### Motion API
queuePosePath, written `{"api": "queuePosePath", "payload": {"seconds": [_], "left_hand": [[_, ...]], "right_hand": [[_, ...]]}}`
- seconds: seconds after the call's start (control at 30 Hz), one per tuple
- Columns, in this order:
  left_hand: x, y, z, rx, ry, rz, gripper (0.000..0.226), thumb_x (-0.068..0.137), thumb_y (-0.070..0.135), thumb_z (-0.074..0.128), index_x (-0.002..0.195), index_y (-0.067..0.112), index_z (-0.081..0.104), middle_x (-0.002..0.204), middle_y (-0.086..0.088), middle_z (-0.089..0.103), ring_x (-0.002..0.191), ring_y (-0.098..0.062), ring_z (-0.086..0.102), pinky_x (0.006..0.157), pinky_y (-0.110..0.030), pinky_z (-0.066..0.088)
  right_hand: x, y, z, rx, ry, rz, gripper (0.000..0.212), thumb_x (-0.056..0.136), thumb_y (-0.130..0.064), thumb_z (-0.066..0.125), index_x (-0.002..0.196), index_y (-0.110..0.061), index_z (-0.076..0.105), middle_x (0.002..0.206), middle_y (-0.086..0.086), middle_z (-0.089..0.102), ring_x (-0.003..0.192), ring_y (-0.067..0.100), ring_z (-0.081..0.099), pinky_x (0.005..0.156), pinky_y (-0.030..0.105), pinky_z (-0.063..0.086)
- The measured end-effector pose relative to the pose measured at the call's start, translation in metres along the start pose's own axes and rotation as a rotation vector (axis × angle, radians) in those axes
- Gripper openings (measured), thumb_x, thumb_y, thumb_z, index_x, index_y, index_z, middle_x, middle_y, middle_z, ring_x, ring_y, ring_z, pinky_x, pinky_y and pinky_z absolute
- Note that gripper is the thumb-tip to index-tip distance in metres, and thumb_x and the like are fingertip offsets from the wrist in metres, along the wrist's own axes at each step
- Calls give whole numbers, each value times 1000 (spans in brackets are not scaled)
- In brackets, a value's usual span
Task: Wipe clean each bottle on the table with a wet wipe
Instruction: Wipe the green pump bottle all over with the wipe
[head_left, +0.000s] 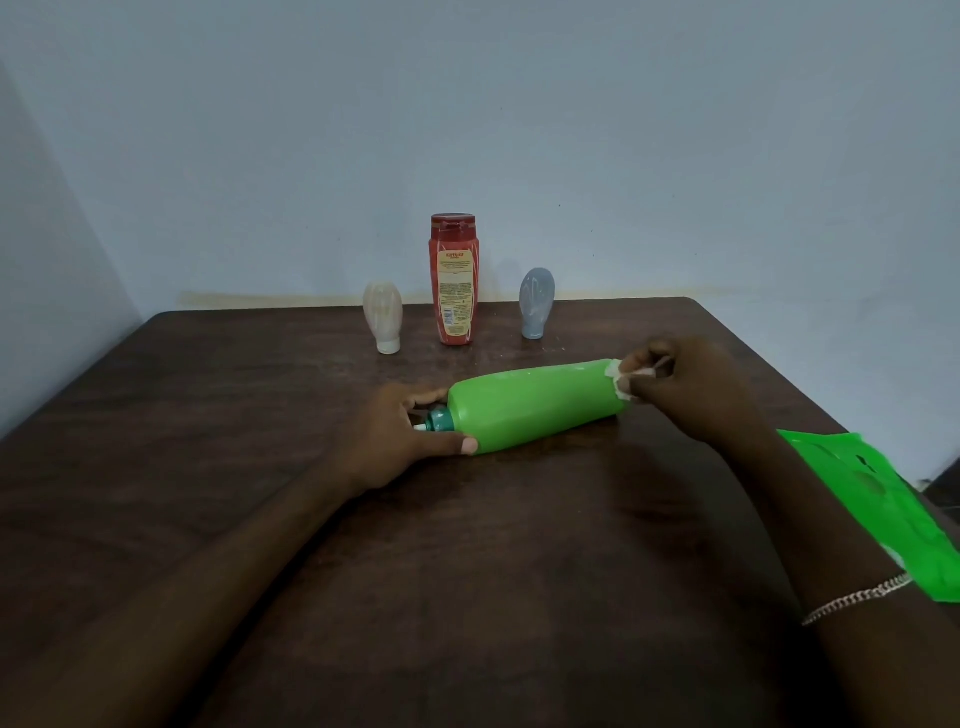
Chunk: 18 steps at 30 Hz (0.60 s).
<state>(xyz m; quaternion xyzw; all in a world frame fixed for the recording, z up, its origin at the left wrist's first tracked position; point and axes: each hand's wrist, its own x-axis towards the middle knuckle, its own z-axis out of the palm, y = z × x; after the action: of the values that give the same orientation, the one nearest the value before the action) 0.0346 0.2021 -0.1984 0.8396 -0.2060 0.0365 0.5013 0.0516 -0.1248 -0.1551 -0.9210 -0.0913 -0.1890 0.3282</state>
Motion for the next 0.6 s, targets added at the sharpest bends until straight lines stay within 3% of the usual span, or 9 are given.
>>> {"api": "queuePosePath", "payload": {"seconds": [0.07, 0.17, 0.3, 0.4, 0.5, 0.6], "left_hand": [[-1, 1, 0, 3, 8, 14, 56, 74, 16, 89, 122, 35, 66, 109, 30, 72, 104, 3, 69, 86, -10, 51], [-1, 2, 1, 37, 24, 34, 60, 72, 21, 90, 127, 31, 67, 116, 23, 72, 106, 2, 69, 91, -16, 54], [-2, 2, 2, 83, 50, 62, 66, 71, 26, 92, 132, 22, 67, 122, 14, 72, 108, -2, 69, 97, -31, 57], [-2, 1, 3, 127, 70, 76, 69, 69, 36, 91, 132, 24, 67, 122, 13, 72, 108, -2, 68, 96, -38, 57], [-3, 0, 3, 168, 88, 86, 72, 67, 44, 90, 132, 24, 67, 121, 13, 72, 107, -2, 68, 94, -40, 58], [-4, -1, 2, 168, 100, 97, 73, 67, 43, 91, 132, 22, 67, 122, 12, 72, 108, -3, 68, 95, -40, 57]], "right_hand": [[0, -5, 6, -11, -10, -34, 12, 74, -16, 77, 83, -24, 75, 74, -12, 67, 68, -1, 58, 60, 20, 40], [4, -1, 7, -61, 76, -9, 15, 79, -14, 72, 92, -18, 78, 75, -6, 64, 71, 14, 62, 58, 15, 36], [4, -3, 9, -185, 63, 8, 24, 82, -2, 60, 96, -10, 78, 77, 6, 58, 76, 26, 57, 60, 29, 37], [-1, -20, 19, -252, 14, -97, 21, 76, 1, 59, 87, -6, 76, 80, 12, 53, 77, 24, 52, 61, 32, 40], [-8, -40, 35, -232, -33, -230, 14, 81, -3, 63, 90, -4, 73, 87, 11, 49, 71, 25, 52, 63, 38, 47], [-5, -38, 33, -202, 7, -184, 21, 84, -7, 66, 100, -15, 77, 85, 8, 50, 70, 22, 50, 62, 30, 40]]}}
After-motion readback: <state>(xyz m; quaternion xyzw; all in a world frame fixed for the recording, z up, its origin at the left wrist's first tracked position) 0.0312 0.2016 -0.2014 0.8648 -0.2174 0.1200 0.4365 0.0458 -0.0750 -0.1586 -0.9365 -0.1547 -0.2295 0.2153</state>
